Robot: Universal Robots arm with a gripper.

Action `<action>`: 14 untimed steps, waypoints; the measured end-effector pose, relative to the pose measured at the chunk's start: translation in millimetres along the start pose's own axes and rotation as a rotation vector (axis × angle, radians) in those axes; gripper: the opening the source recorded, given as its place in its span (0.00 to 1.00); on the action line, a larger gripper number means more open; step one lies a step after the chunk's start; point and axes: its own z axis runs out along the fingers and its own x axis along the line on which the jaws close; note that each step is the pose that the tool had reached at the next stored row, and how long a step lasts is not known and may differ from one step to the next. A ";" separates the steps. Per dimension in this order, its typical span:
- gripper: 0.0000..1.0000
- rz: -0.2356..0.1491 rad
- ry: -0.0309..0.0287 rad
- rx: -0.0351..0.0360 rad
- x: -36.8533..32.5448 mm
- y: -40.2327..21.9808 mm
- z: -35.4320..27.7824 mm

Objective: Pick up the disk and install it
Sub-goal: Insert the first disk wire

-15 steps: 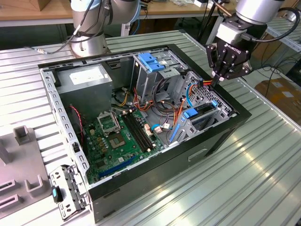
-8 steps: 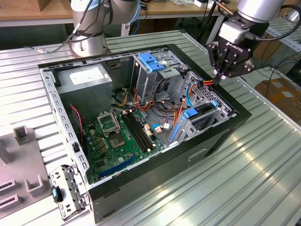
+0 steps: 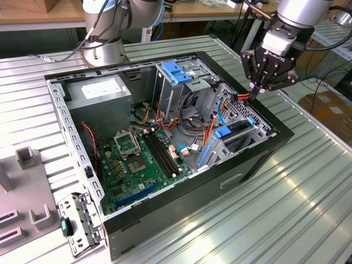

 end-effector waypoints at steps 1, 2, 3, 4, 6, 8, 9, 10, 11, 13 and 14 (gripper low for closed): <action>0.11 -0.020 -0.0010 0.0008 0.0 0.0 0.3; 0.11 -0.040 -0.0017 0.0015 0.0 -0.1 0.4; 0.11 -0.049 -0.0021 0.0018 0.2 -0.4 0.4; 0.11 -0.060 -0.0028 0.0023 0.7 -1.9 0.6; 0.11 -0.083 -0.0036 0.0031 1.4 -4.0 0.5; 0.11 -0.101 -0.0046 0.0036 1.0 -4.5 0.1; 0.11 -0.108 -0.0049 0.0037 0.5 -4.7 -0.2; 0.11 -0.117 -0.0053 0.0040 -0.2 -5.1 -0.6; 0.11 -0.124 -0.0056 0.0043 -0.9 -5.4 -0.9; 0.11 -0.142 -0.0062 0.0049 -1.8 -5.8 -1.4; 0.11 -0.150 -0.0065 0.0052 -2.0 -6.0 -1.4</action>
